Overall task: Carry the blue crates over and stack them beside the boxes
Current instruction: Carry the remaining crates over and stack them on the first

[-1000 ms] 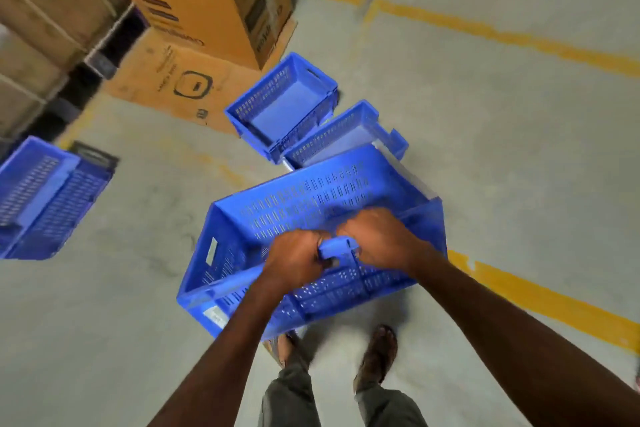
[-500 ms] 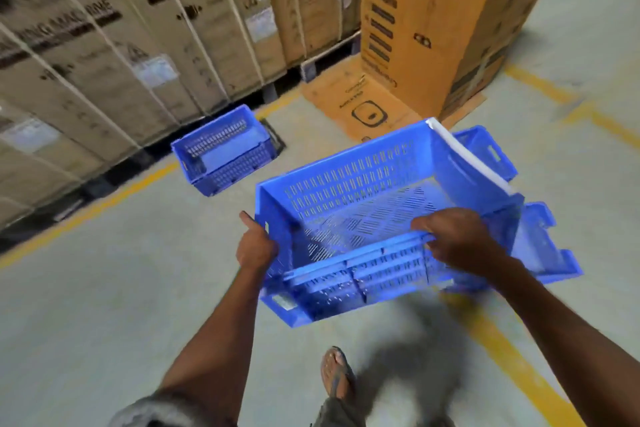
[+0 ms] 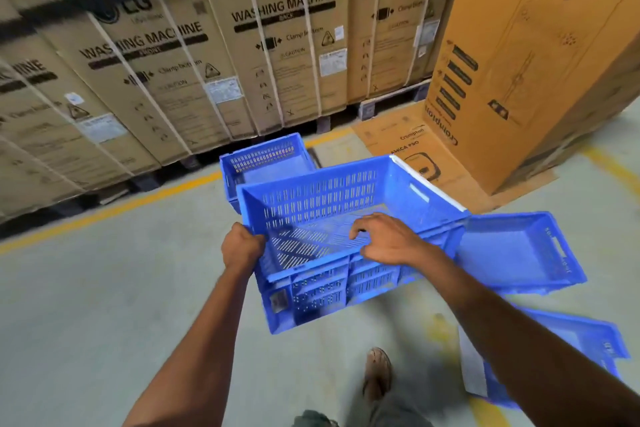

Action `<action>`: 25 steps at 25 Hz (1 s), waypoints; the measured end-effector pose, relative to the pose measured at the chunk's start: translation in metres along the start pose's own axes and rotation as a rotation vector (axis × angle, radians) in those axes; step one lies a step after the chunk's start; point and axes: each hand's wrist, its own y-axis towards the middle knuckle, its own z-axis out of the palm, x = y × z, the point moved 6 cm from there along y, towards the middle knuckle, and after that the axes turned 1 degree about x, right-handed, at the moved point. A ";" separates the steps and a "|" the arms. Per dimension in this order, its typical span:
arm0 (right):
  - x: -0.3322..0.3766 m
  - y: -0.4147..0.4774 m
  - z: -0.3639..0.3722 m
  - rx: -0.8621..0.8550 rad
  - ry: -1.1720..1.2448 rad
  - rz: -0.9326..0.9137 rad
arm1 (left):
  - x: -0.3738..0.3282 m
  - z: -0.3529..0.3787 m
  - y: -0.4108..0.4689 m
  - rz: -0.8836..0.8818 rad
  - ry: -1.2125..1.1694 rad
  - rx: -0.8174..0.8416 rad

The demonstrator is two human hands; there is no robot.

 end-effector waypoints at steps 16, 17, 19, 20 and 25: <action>-0.021 0.365 -0.118 -0.377 -0.269 0.421 | 0.034 -0.140 0.236 -0.091 -0.285 -0.230; -0.020 0.381 -0.115 -0.359 -0.221 0.423 | 0.031 -0.147 0.254 -0.070 -0.236 -0.239; -0.019 0.405 -0.105 -0.336 -0.163 0.425 | 0.021 -0.158 0.290 -0.016 -0.104 -0.268; -0.019 0.416 -0.100 -0.340 -0.145 0.427 | 0.015 -0.159 0.307 -0.004 -0.038 -0.286; -0.023 0.477 -0.075 -0.293 -0.193 0.433 | -0.031 -0.138 0.392 -0.031 0.305 -0.319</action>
